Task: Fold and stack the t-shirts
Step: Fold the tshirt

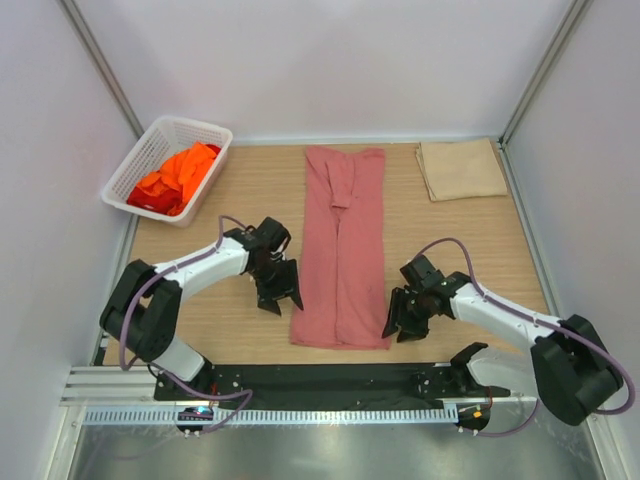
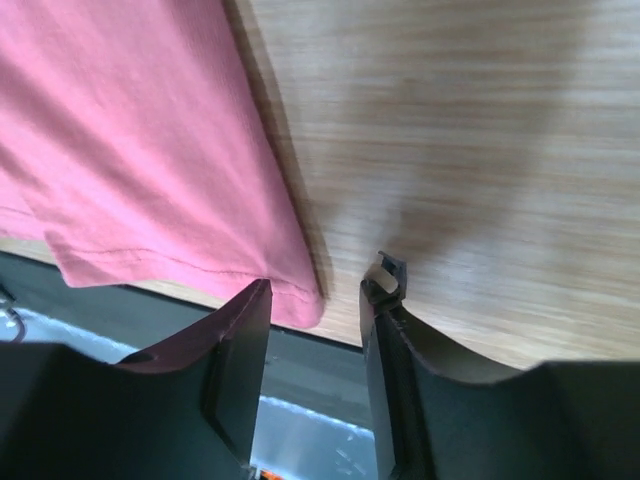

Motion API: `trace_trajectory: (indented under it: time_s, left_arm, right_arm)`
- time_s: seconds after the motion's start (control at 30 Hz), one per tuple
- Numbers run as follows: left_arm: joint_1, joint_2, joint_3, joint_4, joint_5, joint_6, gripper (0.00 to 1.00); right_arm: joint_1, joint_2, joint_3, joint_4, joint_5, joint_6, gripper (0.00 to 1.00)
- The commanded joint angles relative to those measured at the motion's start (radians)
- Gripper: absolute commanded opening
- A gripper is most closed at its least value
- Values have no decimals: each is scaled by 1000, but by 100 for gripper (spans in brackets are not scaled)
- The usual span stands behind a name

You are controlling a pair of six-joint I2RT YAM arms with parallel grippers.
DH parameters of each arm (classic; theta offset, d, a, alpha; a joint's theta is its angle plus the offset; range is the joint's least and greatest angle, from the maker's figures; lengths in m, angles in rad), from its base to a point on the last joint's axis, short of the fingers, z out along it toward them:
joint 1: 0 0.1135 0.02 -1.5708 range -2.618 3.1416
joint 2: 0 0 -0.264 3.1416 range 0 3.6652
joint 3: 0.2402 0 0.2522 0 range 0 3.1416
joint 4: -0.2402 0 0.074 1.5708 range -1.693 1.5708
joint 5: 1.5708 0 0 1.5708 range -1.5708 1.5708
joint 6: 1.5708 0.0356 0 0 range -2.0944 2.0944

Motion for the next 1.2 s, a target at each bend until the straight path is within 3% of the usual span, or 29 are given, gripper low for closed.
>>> trace_trajectory:
  time_s: [0.0,0.13,0.47,0.9,1.17]
  left_arm:
    - [15,73,85,-30,-39,141,59]
    - [24,156,128,-35,-12,226,48]
    - [24,180,67,42,51,206,40]
    - [7,167,-74,139,96,123,37]
    - [0,193,-79,165,70,120,33]
  right_arm:
    - [-22,73,48,60,-48,-81,47]
    - [-45,109,72,61,-53,-92,44]
    - [-97,189,74,93,-48,-135,44]
    - [-108,204,37,168,-72,-152,40]
    - [-109,212,37,166,-39,-150,43]
